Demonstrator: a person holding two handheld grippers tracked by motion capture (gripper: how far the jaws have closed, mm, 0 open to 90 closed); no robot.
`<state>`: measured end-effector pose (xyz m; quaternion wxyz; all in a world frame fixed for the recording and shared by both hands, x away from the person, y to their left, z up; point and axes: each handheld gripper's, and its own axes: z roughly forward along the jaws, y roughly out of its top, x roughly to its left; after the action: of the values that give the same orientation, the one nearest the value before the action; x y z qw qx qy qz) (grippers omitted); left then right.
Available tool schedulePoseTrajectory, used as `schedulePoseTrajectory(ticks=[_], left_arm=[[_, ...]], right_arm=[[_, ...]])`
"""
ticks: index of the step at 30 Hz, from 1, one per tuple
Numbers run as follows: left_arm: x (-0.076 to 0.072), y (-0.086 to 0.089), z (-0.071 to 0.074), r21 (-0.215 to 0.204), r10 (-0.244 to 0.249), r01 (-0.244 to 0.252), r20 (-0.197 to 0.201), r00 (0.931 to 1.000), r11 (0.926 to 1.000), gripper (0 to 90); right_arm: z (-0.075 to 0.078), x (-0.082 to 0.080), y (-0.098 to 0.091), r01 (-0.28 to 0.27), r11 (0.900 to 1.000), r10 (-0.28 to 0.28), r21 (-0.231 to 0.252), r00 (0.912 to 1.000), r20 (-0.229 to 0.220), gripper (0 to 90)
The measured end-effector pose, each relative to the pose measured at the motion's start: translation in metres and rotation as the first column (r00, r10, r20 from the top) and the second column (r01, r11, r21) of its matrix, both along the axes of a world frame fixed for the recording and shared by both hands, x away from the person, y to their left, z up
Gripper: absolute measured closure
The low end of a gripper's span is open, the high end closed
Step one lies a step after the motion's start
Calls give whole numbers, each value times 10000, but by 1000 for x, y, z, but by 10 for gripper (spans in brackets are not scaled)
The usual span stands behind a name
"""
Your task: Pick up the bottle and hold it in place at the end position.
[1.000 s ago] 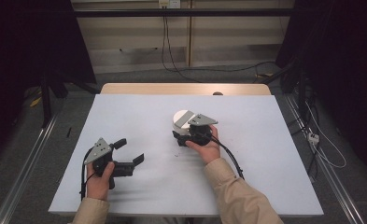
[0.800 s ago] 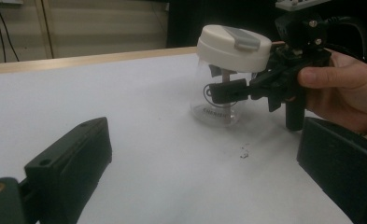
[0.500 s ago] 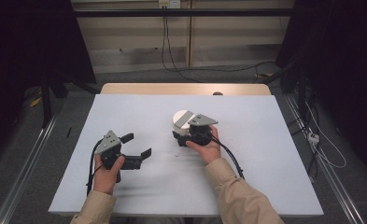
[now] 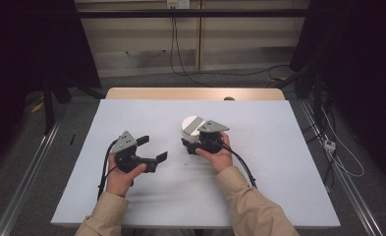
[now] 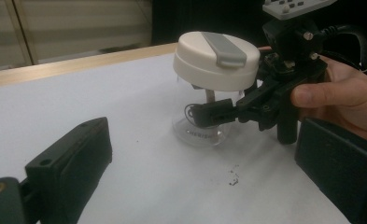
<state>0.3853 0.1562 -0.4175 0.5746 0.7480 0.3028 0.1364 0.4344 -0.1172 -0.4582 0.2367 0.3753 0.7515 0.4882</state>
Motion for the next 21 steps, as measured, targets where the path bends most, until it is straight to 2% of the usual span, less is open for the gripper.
schedulePoseTrajectory(ticks=[8, 16, 21], left_arm=[[7, -11, 6, -70, -161, 162, 115, 9998, 9998, 55], [15, -21, 8, -71, -321, 322, 17, 9995, 9995, 79], [20, -26, 7, 120, -391, 392, -85, 9992, 9992, 96]], right_arm=[[0, 0, 0, -36, 10000, 36, 4, 10000, -13, 187], [0, 0, -1, -55, 10000, 55, 16, 10000, -12, 187], [0, 1, -1, -69, 10000, 69, 4, 10000, -36, 187]])
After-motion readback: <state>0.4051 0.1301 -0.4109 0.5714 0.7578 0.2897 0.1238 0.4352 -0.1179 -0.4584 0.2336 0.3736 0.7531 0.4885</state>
